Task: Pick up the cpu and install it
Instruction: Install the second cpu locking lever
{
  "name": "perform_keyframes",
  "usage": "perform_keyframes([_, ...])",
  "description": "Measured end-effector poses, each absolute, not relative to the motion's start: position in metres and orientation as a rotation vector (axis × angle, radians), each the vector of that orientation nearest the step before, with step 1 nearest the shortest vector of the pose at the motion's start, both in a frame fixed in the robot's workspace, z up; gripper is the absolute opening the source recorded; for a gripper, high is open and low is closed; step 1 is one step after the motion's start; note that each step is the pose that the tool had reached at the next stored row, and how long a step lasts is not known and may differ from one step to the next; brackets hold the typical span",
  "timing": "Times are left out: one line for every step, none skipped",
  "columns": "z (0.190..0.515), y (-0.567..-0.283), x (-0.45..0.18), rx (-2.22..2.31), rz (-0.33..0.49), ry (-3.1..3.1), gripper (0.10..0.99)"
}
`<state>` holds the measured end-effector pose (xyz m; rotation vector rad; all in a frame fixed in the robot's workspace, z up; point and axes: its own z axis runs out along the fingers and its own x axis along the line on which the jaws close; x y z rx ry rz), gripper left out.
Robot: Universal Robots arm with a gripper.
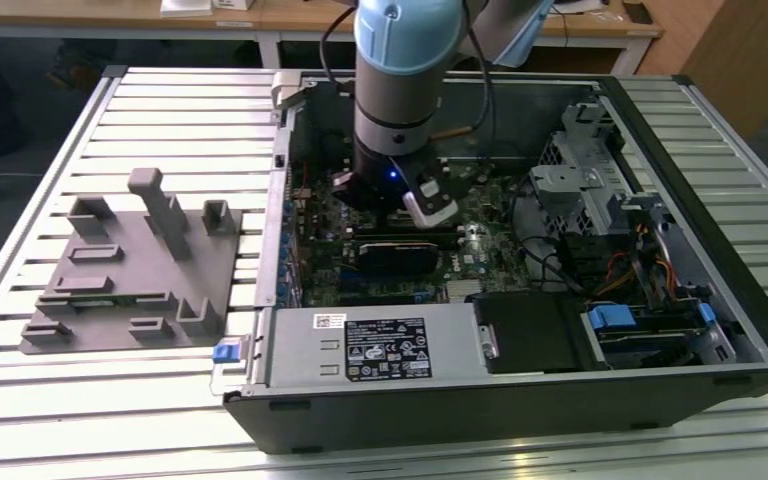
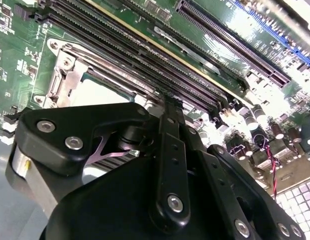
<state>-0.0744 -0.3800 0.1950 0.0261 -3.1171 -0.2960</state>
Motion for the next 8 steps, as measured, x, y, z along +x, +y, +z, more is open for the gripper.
perform_keyframes([0.1949,-0.3793,-0.0747,0.026,-0.296,-3.117,0.106])
perform_keyframes([0.1947,-0.3785,-0.0750,0.026,-0.296,-3.117,0.106])
perform_keyframes([0.1944,-0.3775,-0.0751,0.026,-0.296,-3.117,0.106])
perform_keyframes([0.1942,-0.3766,-0.0752,0.026,-0.296,-3.117,0.106])
perform_keyframes([0.1939,-0.3760,-0.0753,0.026,-0.296,-3.117,0.106])
perform_keyframes([0.1938,-0.3755,-0.0754,0.026,-0.296,-3.117,0.106])
perform_keyframes([0.1938,-0.3754,-0.0754,0.026,-0.296,-3.117,0.106])
perform_keyframes([0.1938,-0.3754,-0.0755,0.027,-0.296,-3.117,0.106])
